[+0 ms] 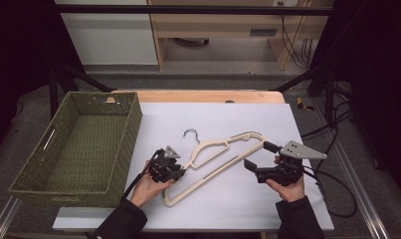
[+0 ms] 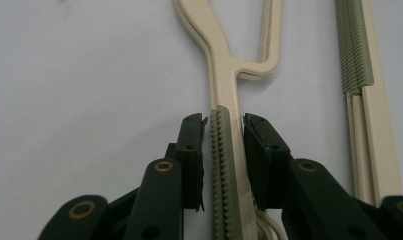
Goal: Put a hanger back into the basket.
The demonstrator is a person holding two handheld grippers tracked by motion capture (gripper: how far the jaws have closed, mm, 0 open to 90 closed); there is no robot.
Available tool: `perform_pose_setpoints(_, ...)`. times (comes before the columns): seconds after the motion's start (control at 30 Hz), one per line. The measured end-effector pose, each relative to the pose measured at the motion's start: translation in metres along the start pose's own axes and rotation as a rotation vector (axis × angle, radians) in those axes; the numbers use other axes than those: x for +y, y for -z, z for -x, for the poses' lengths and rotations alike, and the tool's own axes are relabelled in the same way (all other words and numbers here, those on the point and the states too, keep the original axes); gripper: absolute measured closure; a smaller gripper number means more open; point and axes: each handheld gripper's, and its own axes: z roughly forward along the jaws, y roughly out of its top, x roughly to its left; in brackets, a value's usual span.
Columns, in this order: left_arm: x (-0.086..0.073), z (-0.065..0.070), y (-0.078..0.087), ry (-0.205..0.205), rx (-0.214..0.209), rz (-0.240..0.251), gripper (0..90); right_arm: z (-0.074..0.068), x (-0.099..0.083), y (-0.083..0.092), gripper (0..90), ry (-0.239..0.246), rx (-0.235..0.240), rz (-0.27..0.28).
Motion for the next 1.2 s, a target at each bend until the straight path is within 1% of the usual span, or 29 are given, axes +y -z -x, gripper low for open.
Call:
perform_pose_setpoints(0.07,0.001,0.0,0.0,-0.001,-0.001,-0.009,74.9,0.0,0.0,0.0,5.6,0.002,0.002,-0.004)
perform_pose_setpoints(0.2,0.002,0.0,0.003,0.014,-0.01,-0.014,77.2,0.0,-0.001,-0.002,5.6,0.005,0.002,-0.006)
perform_pose_setpoints(0.27,0.003,0.001,0.005,0.009,-0.001,-0.006,77.6,0.0,-0.001,-0.003,5.6,0.005,0.005,-0.015)
perform_pose_setpoints(0.3,0.003,0.002,0.007,0.013,0.008,0.003,77.7,0.0,-0.001,-0.003,5.6,0.004,0.005,-0.014)
perform_pose_setpoints(0.33,0.003,0.002,0.007,0.013,0.008,0.003,77.8,0.0,-0.001,-0.004,5.6,0.007,0.006,-0.012)
perform_pose_setpoints(0.37,0.005,0.003,0.01,0.018,0.009,0.009,78.0,0.0,-0.001,-0.004,5.6,0.006,0.008,-0.015)
perform_pose_setpoints(0.4,0.005,0.003,0.012,0.01,0.012,0.011,78.1,0.0,-0.001,-0.004,5.6,0.01,0.011,-0.016)
perform_pose_setpoints(0.47,0.006,0.004,0.016,0.017,0.026,0.025,78.6,0.0,-0.001,-0.005,5.6,0.01,0.011,-0.014)
perform_pose_setpoints(0.5,0.006,0.004,0.016,0.017,0.026,0.025,78.8,0.0,-0.001,-0.005,5.7,0.005,0.011,-0.016)
perform_pose_setpoints(0.53,0.007,0.006,0.018,0.014,0.042,0.031,79.0,-0.001,-0.001,-0.005,5.9,0.005,0.012,-0.017)
perform_pose_setpoints(0.57,0.007,0.007,0.019,0.001,0.049,0.035,79.0,-0.001,-0.001,-0.006,6.1,0.003,0.014,-0.018)
perform_pose_setpoints(0.7,0.009,0.013,0.025,-0.022,0.077,0.05,79.2,-0.002,-0.002,-0.011,7.9,0.003,0.021,-0.018)
perform_pose_setpoints(0.77,0.01,0.017,0.028,-0.028,0.085,0.071,79.2,-0.003,-0.002,-0.016,9.0,0.001,0.022,-0.025)
perform_pose_setpoints(0.8,0.01,0.017,0.028,-0.028,0.085,0.071,79.2,-0.003,-0.002,-0.016,9.0,0.001,0.022,-0.025)
perform_pose_setpoints(0.83,0.012,0.02,0.032,-0.033,0.086,0.087,79.2,-0.003,-0.002,-0.026,10.2,-0.001,0.022,-0.034)
perform_pose_setpoints(0.87,0.013,0.022,0.035,-0.042,0.097,0.095,79.2,-0.003,-0.001,-0.03,10.7,0.001,0.022,-0.041)
perform_pose_setpoints(0.97,0.014,0.028,0.039,-0.053,0.112,0.118,79.2,-0.005,0.001,-0.047,13.5,0.003,0.031,-0.061)
perform_pose_setpoints(1.03,0.014,0.031,0.042,-0.064,0.119,0.12,79.2,-0.006,0.003,-0.061,15.3,0.005,0.035,-0.08)
perform_pose_setpoints(1.07,0.014,0.032,0.042,-0.065,0.12,0.123,79.2,-0.007,0.004,-0.067,16.7,-0.004,0.031,-0.088)
perform_pose_setpoints(1.1,0.014,0.034,0.043,-0.075,0.131,0.133,79.3,-0.007,0.004,-0.075,17.8,-0.006,0.028,-0.096)
perform_pose_setpoints(1.13,0.014,0.034,0.043,-0.075,0.131,0.133,79.2,-0.007,0.004,-0.075,17.8,-0.006,0.028,-0.096)
perform_pose_setpoints(1.17,0.015,0.035,0.044,-0.081,0.136,0.131,79.3,-0.007,0.007,-0.091,18.4,-0.007,0.023,-0.118)
perform_pose_setpoints(1.2,0.015,0.037,0.045,-0.087,0.144,0.14,79.3,-0.008,0.008,-0.097,19.0,-0.015,0.024,-0.122)
